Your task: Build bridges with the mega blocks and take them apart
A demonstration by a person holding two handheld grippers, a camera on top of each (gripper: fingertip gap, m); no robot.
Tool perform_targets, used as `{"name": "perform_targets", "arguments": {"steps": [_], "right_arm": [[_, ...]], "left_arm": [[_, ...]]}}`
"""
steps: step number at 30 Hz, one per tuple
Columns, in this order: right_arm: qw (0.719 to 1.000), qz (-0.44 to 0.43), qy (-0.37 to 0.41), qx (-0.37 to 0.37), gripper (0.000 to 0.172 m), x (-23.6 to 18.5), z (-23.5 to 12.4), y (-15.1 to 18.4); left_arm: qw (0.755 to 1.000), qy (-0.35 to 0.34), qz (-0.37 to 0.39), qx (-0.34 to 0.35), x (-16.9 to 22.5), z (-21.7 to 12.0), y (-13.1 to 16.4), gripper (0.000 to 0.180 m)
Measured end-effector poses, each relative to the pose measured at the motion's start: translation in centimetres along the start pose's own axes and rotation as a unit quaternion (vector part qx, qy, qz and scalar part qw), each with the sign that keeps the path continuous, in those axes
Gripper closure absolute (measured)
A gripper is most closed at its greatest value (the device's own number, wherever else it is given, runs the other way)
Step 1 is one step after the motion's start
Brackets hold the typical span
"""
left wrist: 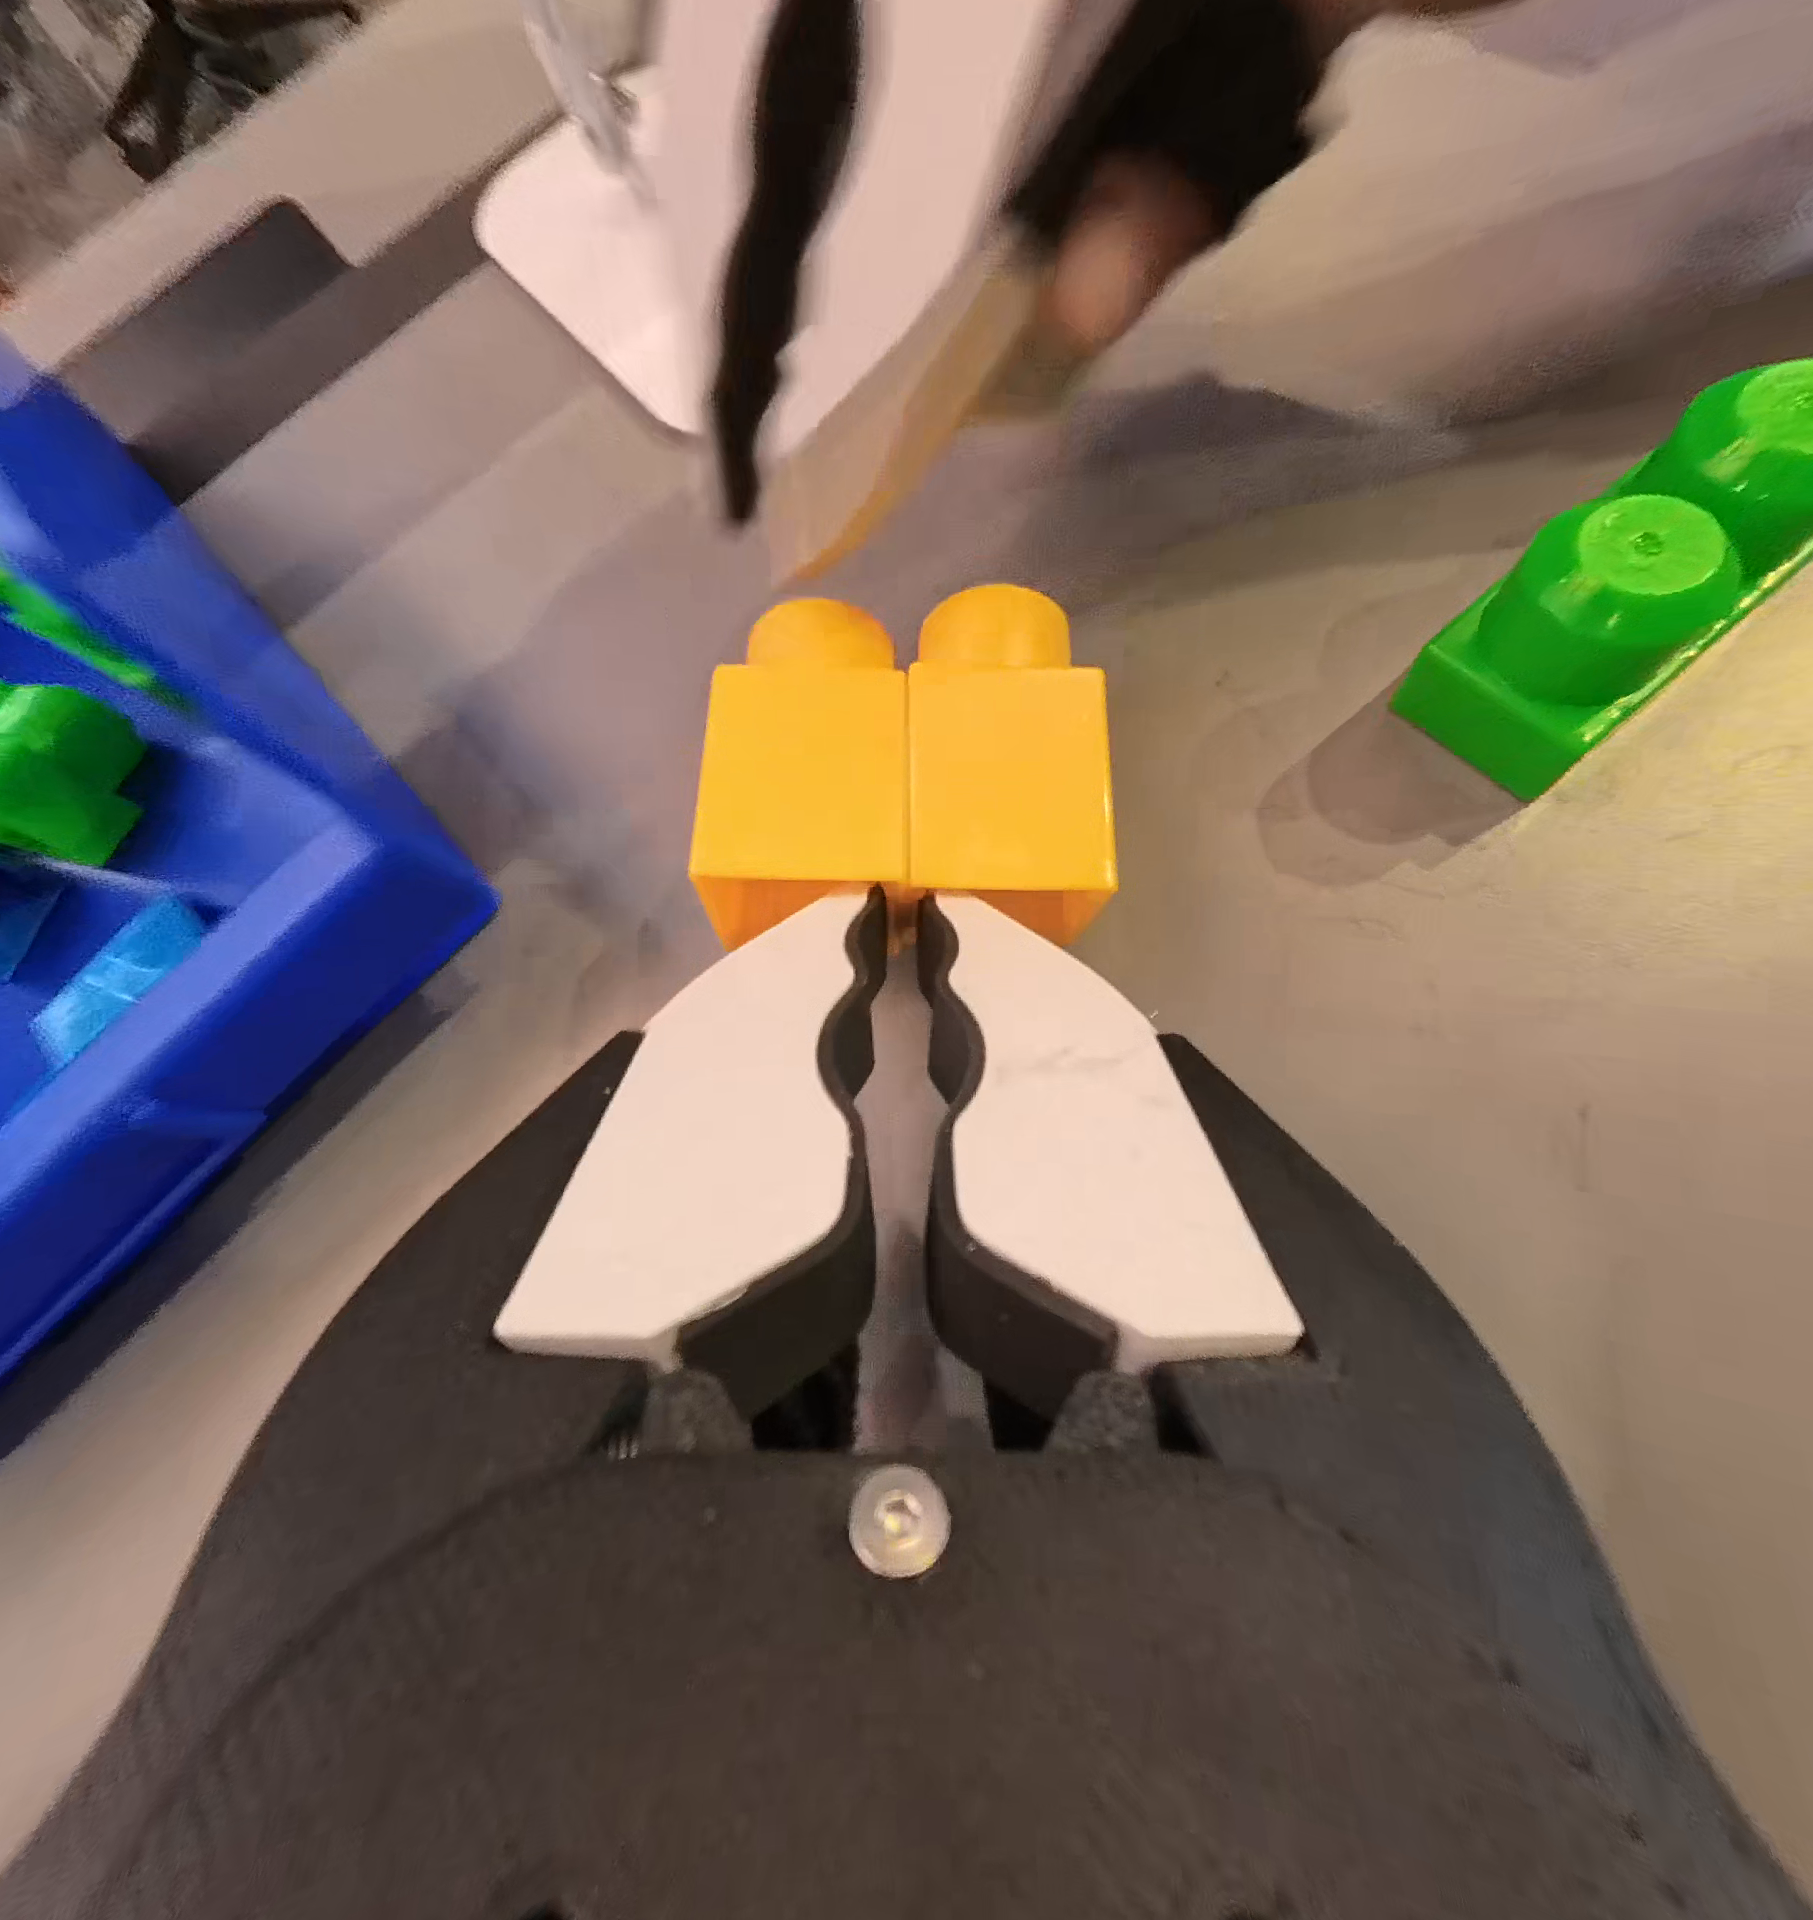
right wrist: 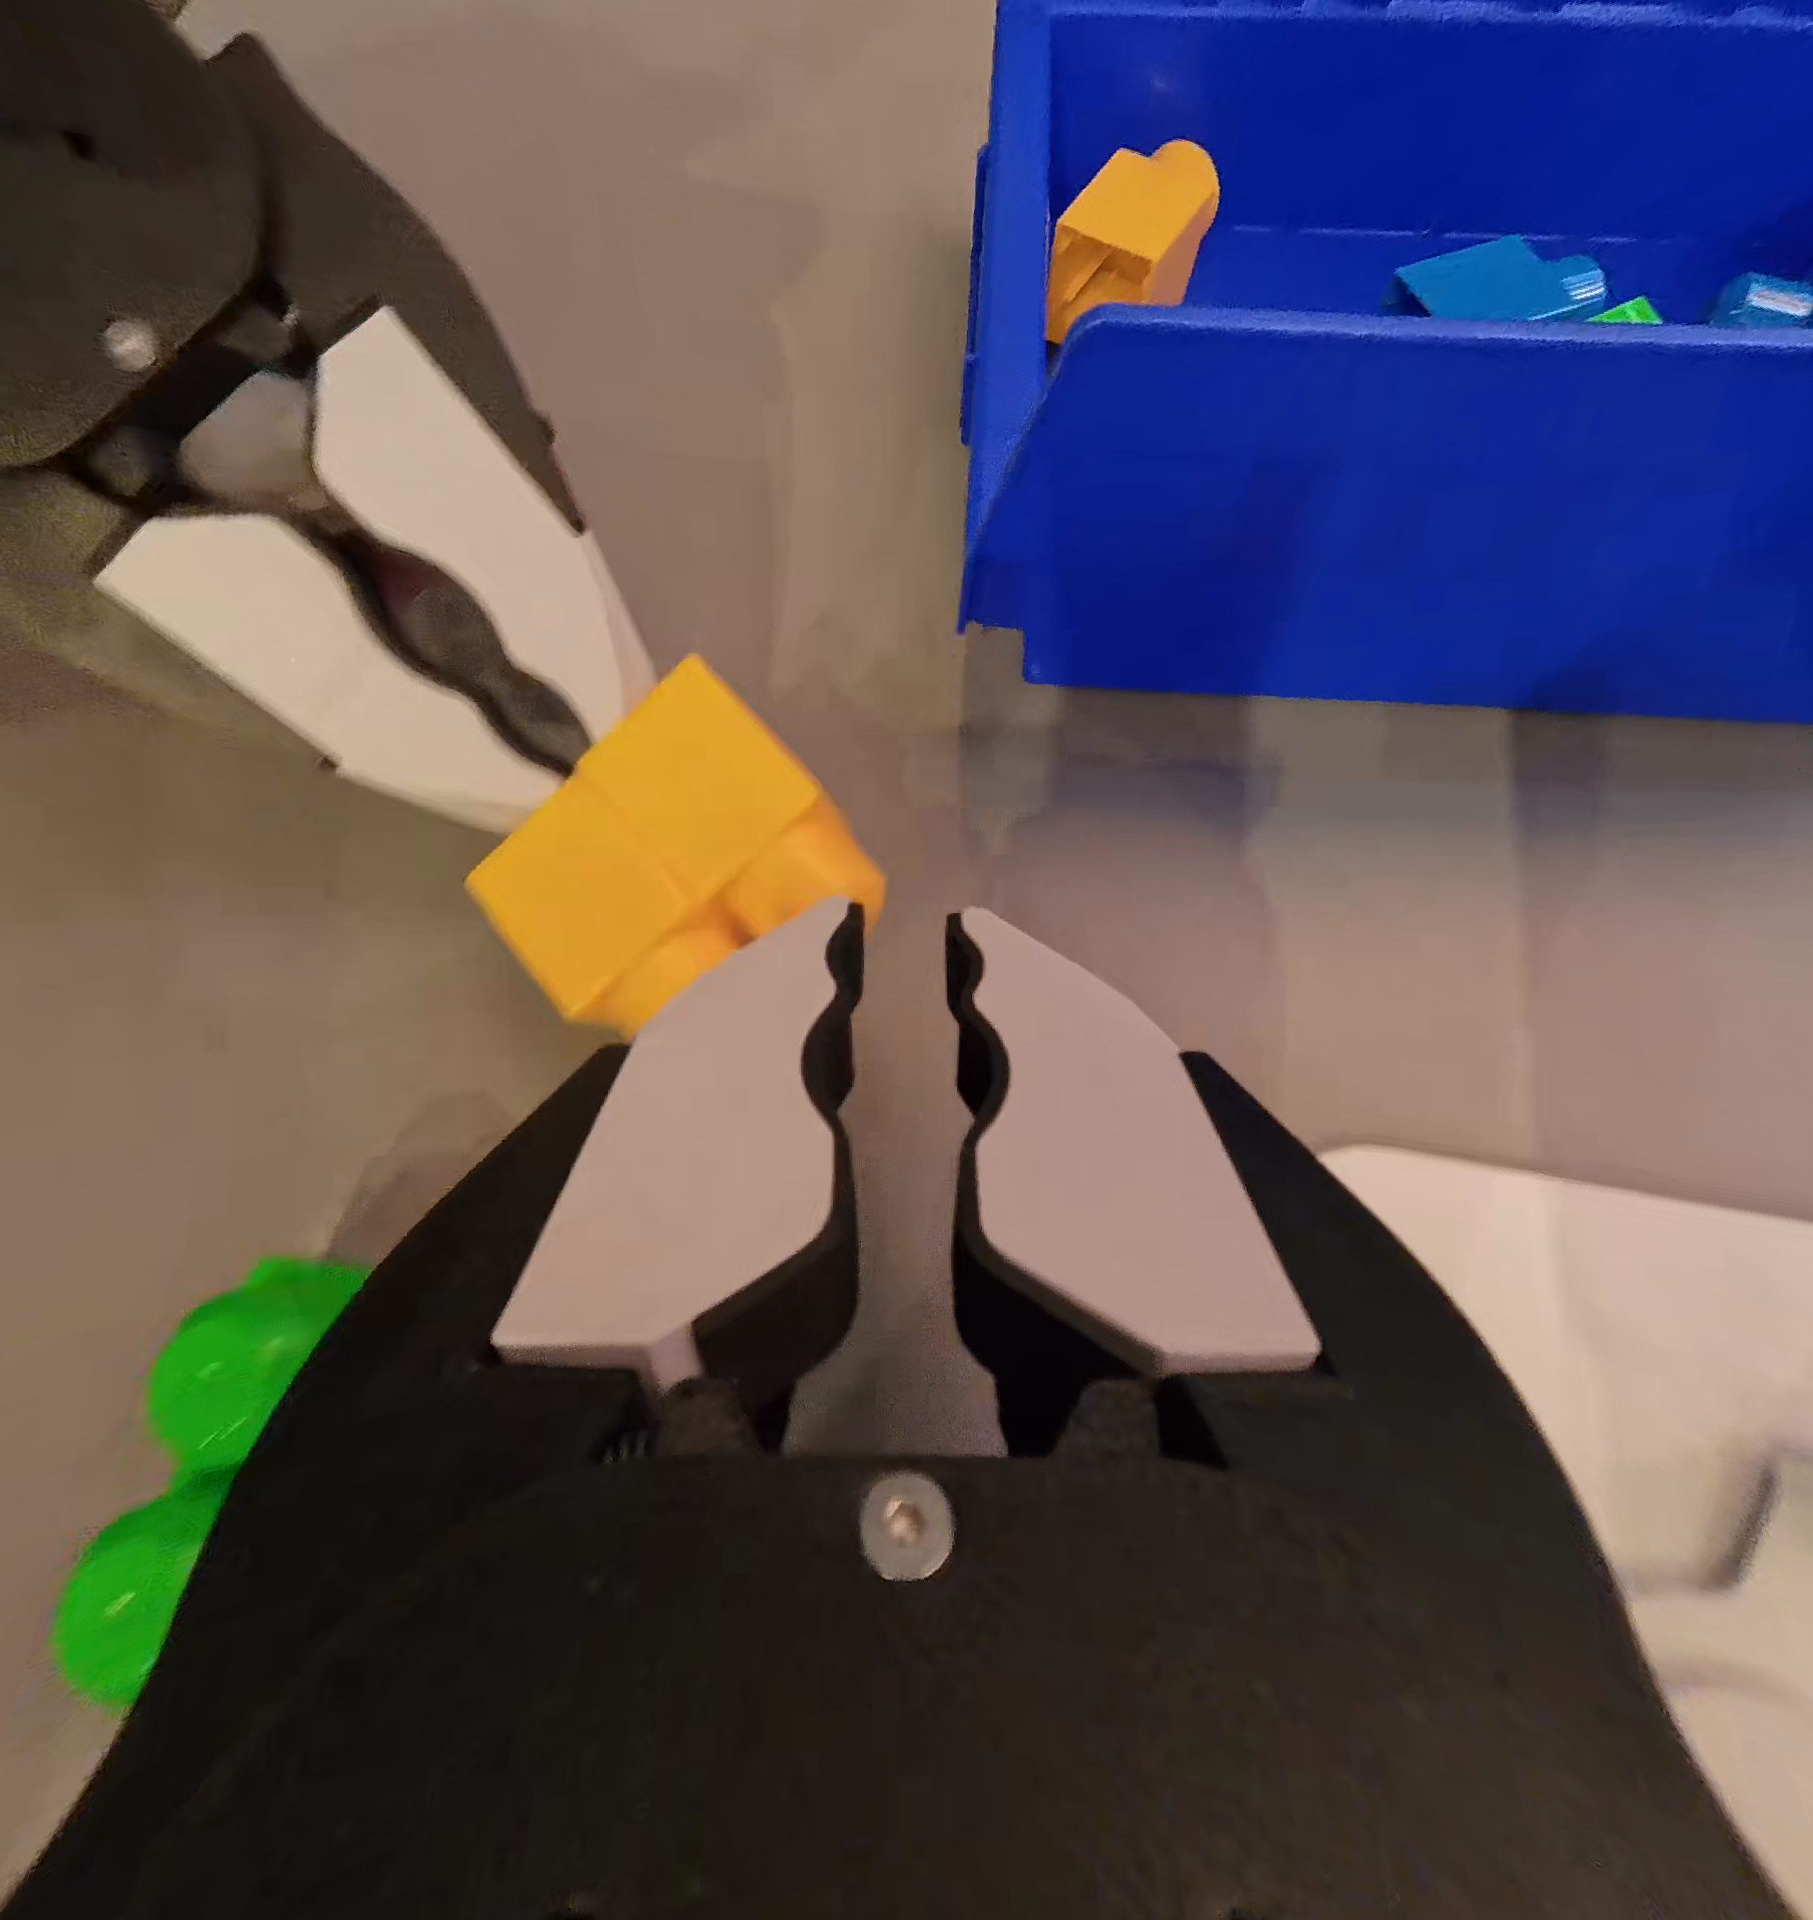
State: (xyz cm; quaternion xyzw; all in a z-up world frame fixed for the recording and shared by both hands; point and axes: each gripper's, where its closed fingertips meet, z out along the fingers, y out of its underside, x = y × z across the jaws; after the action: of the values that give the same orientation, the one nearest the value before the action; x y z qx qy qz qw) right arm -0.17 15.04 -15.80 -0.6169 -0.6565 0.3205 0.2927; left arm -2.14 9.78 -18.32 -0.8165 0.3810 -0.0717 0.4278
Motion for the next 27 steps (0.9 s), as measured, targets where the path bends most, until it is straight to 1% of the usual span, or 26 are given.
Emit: {"name": "perform_targets", "arguments": {"steps": [1, 2, 4, 6, 10, 12, 14, 16, 17, 19, 21, 23, 24, 25, 27], "right_arm": [[1.000, 0.000, 0.001, -0.001, 0.151, -0.5, -0.9, 0.1], [1.000, -0.001, 0.000, -0.009, 0.144, -1.1, -1.8, 0.5], [1.000, -0.004, -0.010, -0.024, 0.139, -3.0, -3.7, 1.5], [0.999, -0.003, -0.027, -0.046, 0.131, -5.5, -5.2, 2.8], [0.992, -0.017, -0.023, -0.123, 0.126, -9.9, -7.1, 6.0], [0.986, -0.028, -0.005, -0.165, 0.126, -11.0, -7.1, 7.2], [0.978, -0.037, 0.018, -0.204, 0.129, -11.2, -6.4, 8.2], [0.974, -0.038, 0.016, -0.222, 0.136, -11.3, -5.4, 8.9], [0.973, -0.036, 0.014, -0.226, 0.137, -11.3, -4.9, 9.2], [0.978, -0.035, 0.009, -0.206, 0.138, -11.3, -4.3, 8.8], [0.988, -0.014, 0.007, -0.154, 0.138, -10.6, -4.6, 7.5], [0.998, 0.045, -0.015, -0.051, 0.138, -9.6, -5.6, 4.7], [0.996, 0.081, -0.035, 0.008, 0.138, -9.2, -6.3, 3.1], [0.990, 0.111, -0.056, 0.069, 0.138, -8.7, -7.1, 1.5], [0.967, 0.164, -0.088, 0.174, 0.138, -7.6, -8.8, -1.0]], "left_arm": [[1.000, -0.008, 0.006, 0.002, -0.3, -0.4, 0.0, 0.175], [1.000, -0.014, 0.012, 0.004, -0.5, -0.7, 0.0, 0.175], [1.000, -0.021, 0.020, 0.009, -0.7, -1.2, -0.1, 0.175], [0.999, -0.012, 0.027, 0.021, -0.2, -1.5, -0.5, 0.175], [0.999, -0.016, 0.042, 0.029, 0.4, -1.9, -0.8, 0.175], [0.998, -0.015, 0.047, 0.030, 0.5, -1.9, -0.8, 0.175], [0.998, -0.014, 0.050, 0.035, 0.7, -2.0, -1.0, 0.175], [0.998, -0.016, 0.054, 0.035, 0.8, -2.0, -1.1, 0.175], [0.998, -0.018, 0.057, 0.037, 0.8, -2.0, -1.2, 0.175], [0.997, -0.019, 0.060, 0.044, 1.0, -2.2, -1.3, 0.175], [0.995, -0.026, 0.069, 0.063, 0.8, -2.7, -1.9, 0.175], [0.991, -0.031, 0.089, 0.093, 0.9, -3.7, -3.1, 0.175], [0.988, -0.041, 0.103, 0.103, 0.7, -4.2, -3.5, 0.175], [0.985, -0.049, 0.121, 0.112, 0.7, -4.7, -4.0, 0.175], [0.977, -0.067, 0.153, 0.133, 0.6, -5.8, -5.0, 0.175]]}}
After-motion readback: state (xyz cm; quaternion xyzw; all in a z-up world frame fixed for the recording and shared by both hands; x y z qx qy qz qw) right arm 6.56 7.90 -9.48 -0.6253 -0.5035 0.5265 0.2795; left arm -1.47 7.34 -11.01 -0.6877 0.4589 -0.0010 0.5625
